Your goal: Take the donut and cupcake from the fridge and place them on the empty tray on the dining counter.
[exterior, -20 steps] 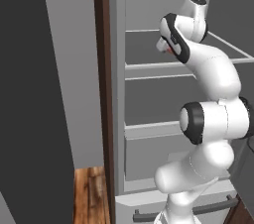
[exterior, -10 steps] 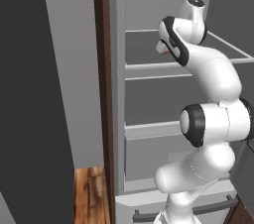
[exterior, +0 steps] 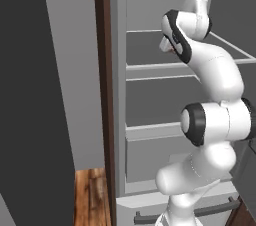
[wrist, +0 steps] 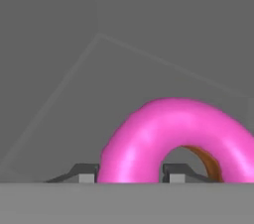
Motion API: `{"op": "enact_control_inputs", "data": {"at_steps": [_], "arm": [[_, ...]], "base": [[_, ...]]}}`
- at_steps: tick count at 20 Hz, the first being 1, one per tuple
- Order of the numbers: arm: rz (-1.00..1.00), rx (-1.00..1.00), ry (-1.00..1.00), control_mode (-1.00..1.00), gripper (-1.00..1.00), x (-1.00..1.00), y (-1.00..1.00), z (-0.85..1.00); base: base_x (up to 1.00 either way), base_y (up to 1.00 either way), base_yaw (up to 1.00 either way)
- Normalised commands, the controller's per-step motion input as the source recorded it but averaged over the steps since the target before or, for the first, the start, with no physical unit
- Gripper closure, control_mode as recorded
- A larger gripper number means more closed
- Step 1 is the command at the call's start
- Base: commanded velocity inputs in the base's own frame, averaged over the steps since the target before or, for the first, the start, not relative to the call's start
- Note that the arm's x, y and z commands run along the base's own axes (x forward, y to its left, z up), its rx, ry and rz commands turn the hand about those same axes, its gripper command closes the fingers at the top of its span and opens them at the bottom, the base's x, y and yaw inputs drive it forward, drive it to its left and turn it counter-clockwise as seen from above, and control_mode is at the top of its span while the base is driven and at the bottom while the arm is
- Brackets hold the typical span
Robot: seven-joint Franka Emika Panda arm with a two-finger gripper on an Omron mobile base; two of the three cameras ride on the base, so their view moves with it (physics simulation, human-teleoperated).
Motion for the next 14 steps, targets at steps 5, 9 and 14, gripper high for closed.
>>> {"op": "enact_control_inputs", "data": {"at_steps": [5, 9, 14], "arm": [[0.0, 0.0, 0.05, -1.0, 1.0, -0.77, 0.0, -0.32], [0.0, -0.01, -0.34, -1.0, 1.0, -0.85, 0.0, 0.3], [0.0, -0.01, -0.38, -1.0, 1.0, -1.0, 0.0, 0.36]], "base": [[0.0, 0.0, 0.0], [0.0, 0.0, 0.0], [0.0, 0.0, 0.0]]}}
